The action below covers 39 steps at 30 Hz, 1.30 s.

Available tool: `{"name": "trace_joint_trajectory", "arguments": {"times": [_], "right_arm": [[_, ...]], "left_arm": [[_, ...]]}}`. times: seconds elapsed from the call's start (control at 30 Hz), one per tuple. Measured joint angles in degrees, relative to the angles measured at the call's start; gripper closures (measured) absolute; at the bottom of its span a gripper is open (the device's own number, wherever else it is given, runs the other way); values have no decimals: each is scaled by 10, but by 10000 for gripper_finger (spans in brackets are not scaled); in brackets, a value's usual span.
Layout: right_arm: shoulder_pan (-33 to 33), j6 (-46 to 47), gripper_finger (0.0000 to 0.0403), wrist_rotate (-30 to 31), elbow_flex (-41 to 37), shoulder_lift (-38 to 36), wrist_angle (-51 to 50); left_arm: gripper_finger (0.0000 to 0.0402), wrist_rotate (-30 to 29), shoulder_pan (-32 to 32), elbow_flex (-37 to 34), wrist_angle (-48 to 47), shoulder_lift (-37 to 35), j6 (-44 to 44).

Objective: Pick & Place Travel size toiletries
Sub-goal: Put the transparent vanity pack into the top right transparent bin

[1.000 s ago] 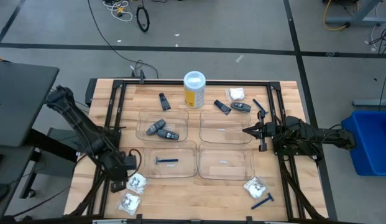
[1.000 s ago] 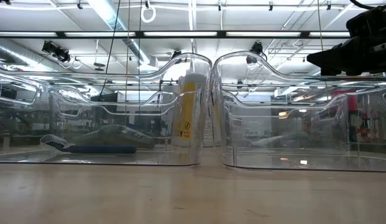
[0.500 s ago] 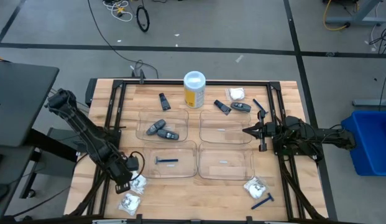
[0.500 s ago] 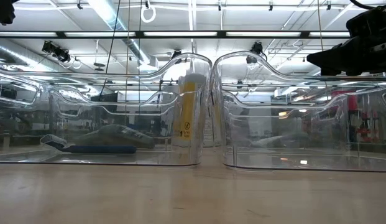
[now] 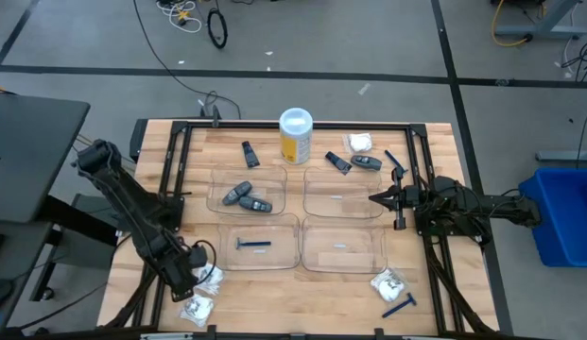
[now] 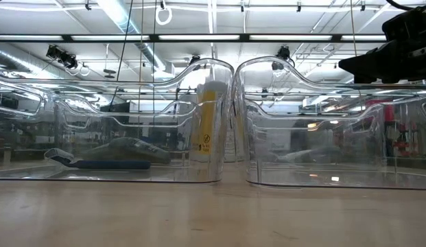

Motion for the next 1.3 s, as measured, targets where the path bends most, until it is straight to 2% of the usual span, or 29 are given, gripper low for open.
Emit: {"name": "trace_joint_trajectory", "arguments": {"times": [0.57,0.73,1.07,1.3], "right_arm": [[0,0,390,0,0,0,0],[0,0,390,0,0,0,0],[0,0,390,0,0,0,0],[0,0,390,0,0,0,0]], "left_arm": [[377,-4,-21,0,49,59,-102],[341,1,-23,0,52,60,-106],[230,1,-23,0,54,60,-97],[198,9,-24,-18,85,60,-89]]}}
